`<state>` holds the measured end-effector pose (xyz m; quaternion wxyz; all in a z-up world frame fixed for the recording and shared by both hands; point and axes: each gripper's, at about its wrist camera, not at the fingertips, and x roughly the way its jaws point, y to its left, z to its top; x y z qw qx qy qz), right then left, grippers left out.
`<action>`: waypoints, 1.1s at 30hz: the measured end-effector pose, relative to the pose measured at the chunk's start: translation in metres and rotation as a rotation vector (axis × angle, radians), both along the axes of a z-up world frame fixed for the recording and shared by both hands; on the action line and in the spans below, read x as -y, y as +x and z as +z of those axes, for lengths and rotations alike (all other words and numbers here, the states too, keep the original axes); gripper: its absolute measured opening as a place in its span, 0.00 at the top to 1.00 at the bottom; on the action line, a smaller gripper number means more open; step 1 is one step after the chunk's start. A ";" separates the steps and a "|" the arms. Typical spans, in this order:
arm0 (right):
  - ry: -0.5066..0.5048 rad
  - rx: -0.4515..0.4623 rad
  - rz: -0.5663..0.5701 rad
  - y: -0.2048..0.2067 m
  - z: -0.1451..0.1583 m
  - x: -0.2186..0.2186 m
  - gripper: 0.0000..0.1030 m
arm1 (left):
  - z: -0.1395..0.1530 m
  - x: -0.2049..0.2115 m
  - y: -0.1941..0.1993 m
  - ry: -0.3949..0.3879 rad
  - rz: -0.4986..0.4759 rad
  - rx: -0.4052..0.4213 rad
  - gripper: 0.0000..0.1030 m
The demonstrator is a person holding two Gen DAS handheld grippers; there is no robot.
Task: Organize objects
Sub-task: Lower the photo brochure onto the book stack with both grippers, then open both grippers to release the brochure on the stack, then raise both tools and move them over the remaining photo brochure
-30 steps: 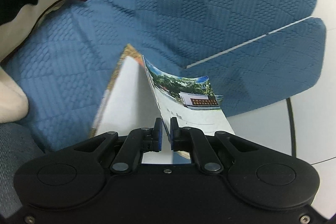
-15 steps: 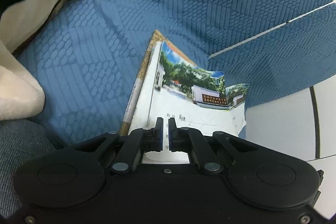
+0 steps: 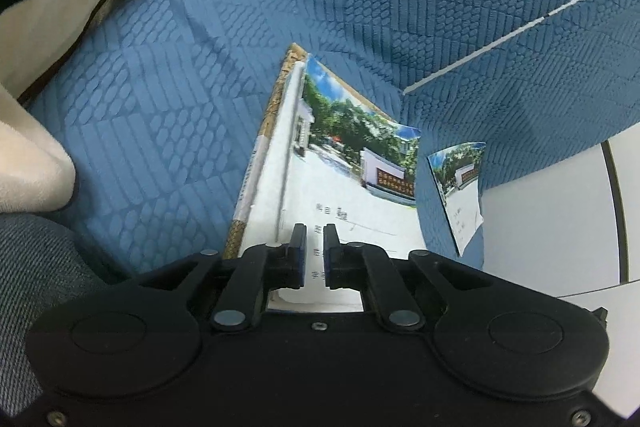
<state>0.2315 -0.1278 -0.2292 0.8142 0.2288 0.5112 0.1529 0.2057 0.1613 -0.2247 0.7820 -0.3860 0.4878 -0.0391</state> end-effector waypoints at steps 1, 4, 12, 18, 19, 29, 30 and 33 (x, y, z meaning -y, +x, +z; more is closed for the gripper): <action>0.002 -0.001 0.001 0.000 0.000 0.000 0.90 | 0.003 0.001 0.000 0.007 -0.005 0.004 0.91; 0.001 -0.006 0.009 0.000 0.001 0.000 0.88 | 0.012 0.007 0.000 0.040 -0.015 0.016 0.87; -0.073 0.024 0.137 -0.007 0.024 -0.007 0.42 | 0.055 0.029 -0.005 0.151 -0.049 0.108 0.66; -0.105 0.156 0.174 -0.028 0.065 0.003 0.23 | 0.092 0.051 -0.018 0.206 -0.074 0.190 0.50; -0.110 0.173 0.172 -0.029 0.072 0.006 0.23 | 0.099 0.055 -0.021 0.216 -0.080 0.205 0.47; -0.164 0.370 0.122 -0.057 0.144 0.049 0.23 | 0.147 0.092 -0.051 0.253 -0.105 0.324 0.18; -0.169 0.380 0.112 -0.060 0.148 0.053 0.22 | 0.150 0.096 -0.055 0.247 -0.114 0.335 0.17; -0.173 0.397 0.073 -0.071 0.158 0.068 0.16 | 0.155 0.107 -0.064 0.257 -0.117 0.354 0.08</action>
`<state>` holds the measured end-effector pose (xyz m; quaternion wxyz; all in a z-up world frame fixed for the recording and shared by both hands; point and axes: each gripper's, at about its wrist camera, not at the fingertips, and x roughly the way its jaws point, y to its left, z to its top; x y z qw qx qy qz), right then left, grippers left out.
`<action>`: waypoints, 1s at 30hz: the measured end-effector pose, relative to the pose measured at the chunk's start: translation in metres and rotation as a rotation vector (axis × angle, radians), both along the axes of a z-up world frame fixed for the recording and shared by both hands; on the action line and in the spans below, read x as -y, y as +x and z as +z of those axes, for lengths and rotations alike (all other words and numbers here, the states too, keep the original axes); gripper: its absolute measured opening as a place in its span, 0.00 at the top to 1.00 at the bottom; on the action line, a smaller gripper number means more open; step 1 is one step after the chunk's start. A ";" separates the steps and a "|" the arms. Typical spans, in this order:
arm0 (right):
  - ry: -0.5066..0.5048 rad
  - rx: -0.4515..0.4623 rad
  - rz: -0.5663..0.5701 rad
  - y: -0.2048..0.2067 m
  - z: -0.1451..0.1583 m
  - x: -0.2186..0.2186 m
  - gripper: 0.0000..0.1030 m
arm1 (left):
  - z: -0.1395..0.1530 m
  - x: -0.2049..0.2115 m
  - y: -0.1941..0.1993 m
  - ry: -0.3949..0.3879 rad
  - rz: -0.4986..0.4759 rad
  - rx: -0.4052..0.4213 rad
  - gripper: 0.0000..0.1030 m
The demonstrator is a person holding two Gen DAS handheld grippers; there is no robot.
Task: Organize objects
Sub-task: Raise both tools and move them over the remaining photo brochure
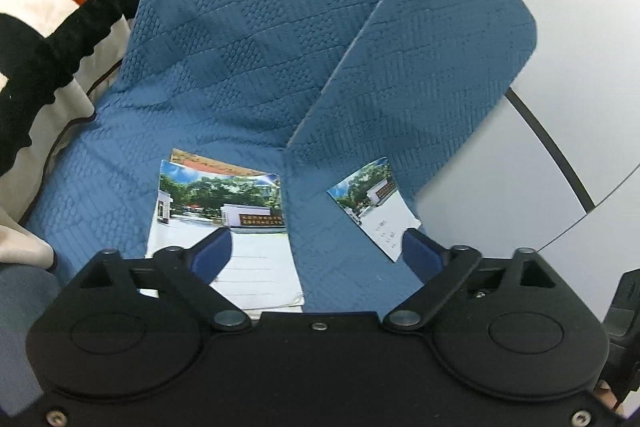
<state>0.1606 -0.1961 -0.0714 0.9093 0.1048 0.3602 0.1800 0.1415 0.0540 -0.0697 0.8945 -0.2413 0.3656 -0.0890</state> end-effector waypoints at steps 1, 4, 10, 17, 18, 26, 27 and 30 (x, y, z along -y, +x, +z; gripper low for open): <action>-0.001 0.005 -0.012 -0.004 0.001 0.004 0.15 | 0.001 0.005 -0.003 0.003 -0.003 0.003 0.07; -0.004 0.014 -0.046 -0.014 0.005 0.020 0.13 | 0.002 0.020 -0.009 0.013 -0.029 0.004 0.06; 0.015 0.000 -0.118 -0.034 0.007 0.048 0.13 | -0.003 0.055 -0.022 0.035 -0.083 -0.004 0.06; -0.011 -0.015 -0.193 -0.048 0.001 0.073 0.13 | -0.012 0.081 -0.028 0.029 -0.111 -0.022 0.06; -0.011 -0.017 -0.201 -0.049 0.000 0.076 0.13 | -0.012 0.084 -0.027 0.029 -0.114 -0.022 0.06; -0.007 -0.025 -0.217 -0.047 -0.005 0.096 0.13 | -0.010 0.106 -0.018 0.037 -0.127 -0.025 0.06; -0.011 -0.020 -0.218 -0.047 -0.005 0.098 0.13 | -0.009 0.110 -0.017 0.037 -0.132 -0.023 0.06; -0.016 -0.015 -0.223 -0.044 -0.004 0.106 0.13 | -0.010 0.121 -0.013 0.038 -0.144 -0.023 0.06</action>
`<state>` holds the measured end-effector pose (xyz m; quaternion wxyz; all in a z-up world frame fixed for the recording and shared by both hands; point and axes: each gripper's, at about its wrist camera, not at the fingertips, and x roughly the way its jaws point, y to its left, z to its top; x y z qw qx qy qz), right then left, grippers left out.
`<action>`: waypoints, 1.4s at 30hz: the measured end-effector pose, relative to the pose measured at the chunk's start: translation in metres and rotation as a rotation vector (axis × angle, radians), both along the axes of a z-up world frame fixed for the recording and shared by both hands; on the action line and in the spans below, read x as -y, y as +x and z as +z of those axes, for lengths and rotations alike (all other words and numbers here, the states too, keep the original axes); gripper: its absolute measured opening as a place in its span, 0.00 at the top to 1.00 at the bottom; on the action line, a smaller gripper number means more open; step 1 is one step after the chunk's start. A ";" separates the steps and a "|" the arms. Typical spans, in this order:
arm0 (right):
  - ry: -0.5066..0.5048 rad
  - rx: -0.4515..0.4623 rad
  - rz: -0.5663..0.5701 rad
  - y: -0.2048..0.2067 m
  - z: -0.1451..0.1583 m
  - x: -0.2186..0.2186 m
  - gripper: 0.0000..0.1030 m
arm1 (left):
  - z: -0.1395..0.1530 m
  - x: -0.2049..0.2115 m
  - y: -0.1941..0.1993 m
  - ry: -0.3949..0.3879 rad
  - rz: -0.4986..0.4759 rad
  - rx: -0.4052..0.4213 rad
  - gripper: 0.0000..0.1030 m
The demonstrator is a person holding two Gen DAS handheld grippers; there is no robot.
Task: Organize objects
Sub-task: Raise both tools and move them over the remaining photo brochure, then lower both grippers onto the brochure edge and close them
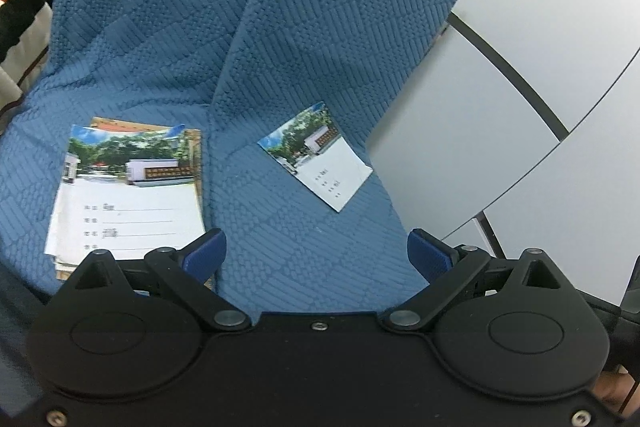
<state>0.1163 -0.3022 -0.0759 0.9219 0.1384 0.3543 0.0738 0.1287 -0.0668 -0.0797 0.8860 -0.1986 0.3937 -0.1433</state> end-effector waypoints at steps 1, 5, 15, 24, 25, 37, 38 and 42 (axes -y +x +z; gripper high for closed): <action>-0.002 0.000 -0.003 0.000 0.000 0.003 0.13 | -0.001 0.003 0.001 -0.001 -0.005 -0.001 0.06; -0.007 0.002 -0.023 0.004 -0.003 0.014 0.13 | -0.005 0.017 0.008 -0.005 -0.026 -0.011 0.06; 0.003 -0.012 -0.081 0.022 -0.027 0.039 0.13 | -0.025 0.042 0.042 0.013 -0.051 -0.031 0.06; 0.013 -0.033 -0.134 0.059 -0.075 0.061 0.13 | -0.063 0.063 0.081 0.016 -0.044 -0.036 0.06; 0.024 -0.033 -0.131 0.064 -0.081 0.063 0.13 | -0.067 0.065 0.084 0.017 -0.039 -0.039 0.06; 0.073 0.000 -0.145 0.121 -0.120 0.071 0.13 | -0.114 0.087 0.144 0.012 -0.012 -0.088 0.12; 0.072 0.003 -0.143 0.126 -0.123 0.071 0.13 | -0.118 0.086 0.150 -0.001 -0.008 -0.096 0.14; 0.116 -0.014 -0.136 0.151 -0.137 0.078 0.14 | -0.138 0.084 0.169 -0.066 0.015 -0.141 0.25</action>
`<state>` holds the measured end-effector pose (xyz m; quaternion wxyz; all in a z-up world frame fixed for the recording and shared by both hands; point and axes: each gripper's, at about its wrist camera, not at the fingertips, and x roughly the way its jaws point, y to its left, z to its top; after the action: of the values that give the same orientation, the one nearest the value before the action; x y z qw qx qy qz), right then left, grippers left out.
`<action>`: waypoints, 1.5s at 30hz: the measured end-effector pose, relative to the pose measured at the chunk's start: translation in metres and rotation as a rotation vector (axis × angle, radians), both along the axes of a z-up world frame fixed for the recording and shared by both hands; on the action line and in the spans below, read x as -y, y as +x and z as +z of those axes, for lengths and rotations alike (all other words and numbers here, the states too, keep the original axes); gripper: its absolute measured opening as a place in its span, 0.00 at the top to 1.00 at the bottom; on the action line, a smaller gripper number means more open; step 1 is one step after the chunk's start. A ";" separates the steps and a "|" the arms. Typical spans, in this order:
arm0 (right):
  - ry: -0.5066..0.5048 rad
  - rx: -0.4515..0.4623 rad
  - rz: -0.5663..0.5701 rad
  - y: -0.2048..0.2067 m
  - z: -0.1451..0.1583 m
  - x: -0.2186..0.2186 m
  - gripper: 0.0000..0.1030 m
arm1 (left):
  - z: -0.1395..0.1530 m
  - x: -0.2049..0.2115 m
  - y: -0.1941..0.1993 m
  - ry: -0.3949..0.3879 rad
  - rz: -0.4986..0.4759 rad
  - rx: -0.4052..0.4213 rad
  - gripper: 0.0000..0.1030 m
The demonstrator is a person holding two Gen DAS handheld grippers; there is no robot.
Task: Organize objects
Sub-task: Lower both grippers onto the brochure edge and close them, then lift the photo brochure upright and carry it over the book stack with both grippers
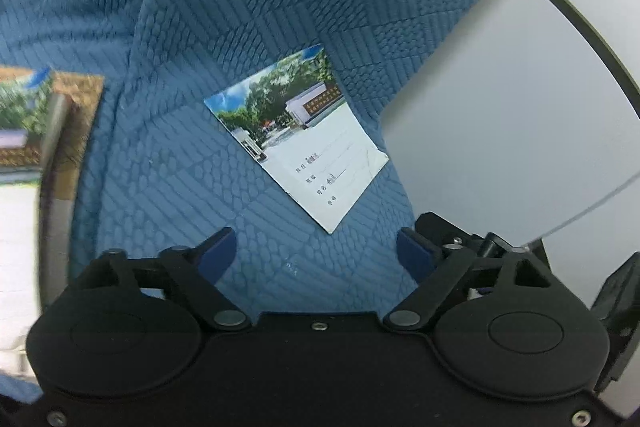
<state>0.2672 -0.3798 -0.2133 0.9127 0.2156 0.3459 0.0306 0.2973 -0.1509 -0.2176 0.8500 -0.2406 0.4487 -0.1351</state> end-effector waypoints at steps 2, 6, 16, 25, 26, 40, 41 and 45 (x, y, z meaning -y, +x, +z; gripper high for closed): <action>0.024 -0.012 0.008 0.012 -0.008 0.002 0.17 | -0.012 -0.001 0.009 -0.055 0.010 -0.035 0.39; -0.013 -0.040 0.037 0.040 -0.023 0.000 0.48 | -0.038 0.002 0.027 -0.162 0.021 -0.110 0.60; 0.190 -0.171 0.064 0.090 -0.068 0.017 0.77 | -0.095 0.016 0.071 -0.346 0.097 -0.266 0.73; 0.351 -0.171 0.032 0.098 -0.083 0.026 0.79 | -0.095 0.026 0.072 -0.344 0.150 -0.261 0.67; 0.377 -0.174 0.030 0.099 -0.085 0.028 0.77 | -0.096 0.028 0.071 -0.359 0.159 -0.259 0.62; 0.705 -0.216 0.003 0.096 -0.110 0.046 0.76 | -0.124 0.028 0.077 -0.626 0.334 -0.321 0.69; 0.702 -0.216 0.004 0.096 -0.110 0.045 0.76 | -0.127 0.027 0.077 -0.643 0.345 -0.324 0.71; 0.719 -0.201 -0.015 0.094 -0.109 0.048 0.77 | -0.137 0.022 0.077 -0.759 0.396 -0.374 0.74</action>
<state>0.3615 -0.4277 -0.3219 0.7402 0.5269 0.3995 0.1220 0.3746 -0.1730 -0.3544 0.6159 -0.6357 0.4585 -0.0792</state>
